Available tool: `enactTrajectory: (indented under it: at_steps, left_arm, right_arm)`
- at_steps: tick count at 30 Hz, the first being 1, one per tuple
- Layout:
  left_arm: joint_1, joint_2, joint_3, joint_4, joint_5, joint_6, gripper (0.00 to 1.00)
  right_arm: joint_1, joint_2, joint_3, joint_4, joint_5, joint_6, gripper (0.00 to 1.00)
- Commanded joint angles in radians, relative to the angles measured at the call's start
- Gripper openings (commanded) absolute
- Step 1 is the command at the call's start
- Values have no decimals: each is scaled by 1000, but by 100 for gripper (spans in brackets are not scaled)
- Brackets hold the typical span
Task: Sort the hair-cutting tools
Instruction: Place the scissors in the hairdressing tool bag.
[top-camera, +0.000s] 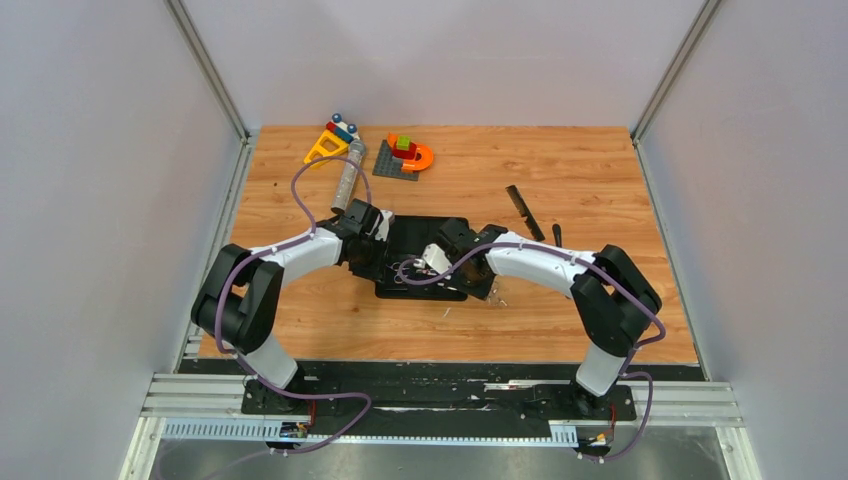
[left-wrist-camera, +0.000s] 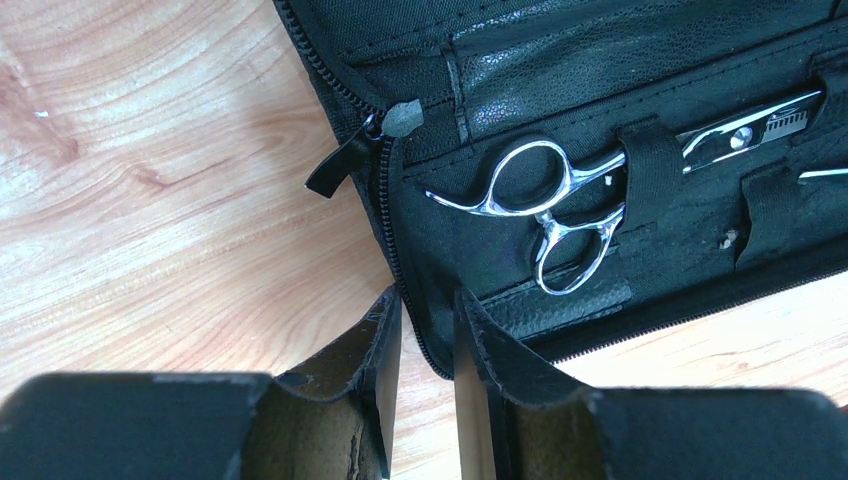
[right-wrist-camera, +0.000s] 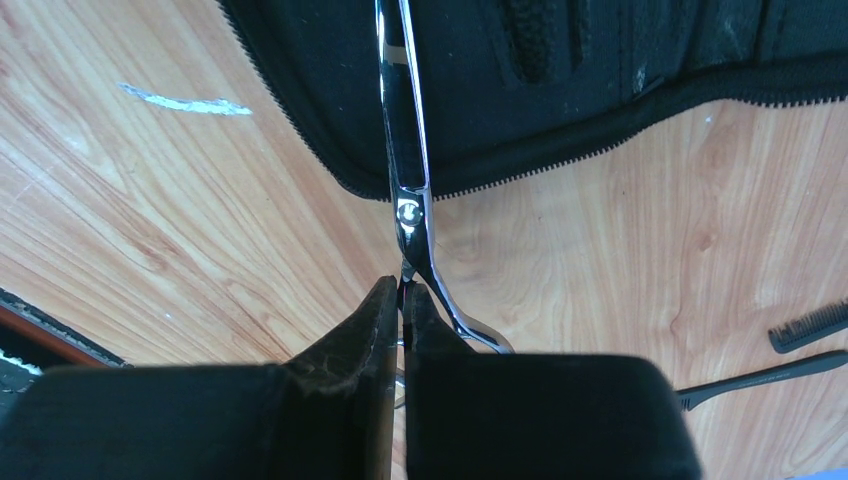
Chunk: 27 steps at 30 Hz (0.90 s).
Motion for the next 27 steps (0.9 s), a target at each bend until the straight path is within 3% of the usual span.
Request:
enactTrajectory:
  at_steps: [1,13,27]
  left_arm:
    - [-6,35,-1,65,45,38,31]
    - [-7,37,-5,76,55,42,36]
    - [-7,52,-1,78,54,43,37]
  right_arm:
    - [20,-24,-4,50,-24,-59,0]
    - [21,3,-14,159,-86,-211,0]
    - [24,26,-36,223,-203,-230,0]
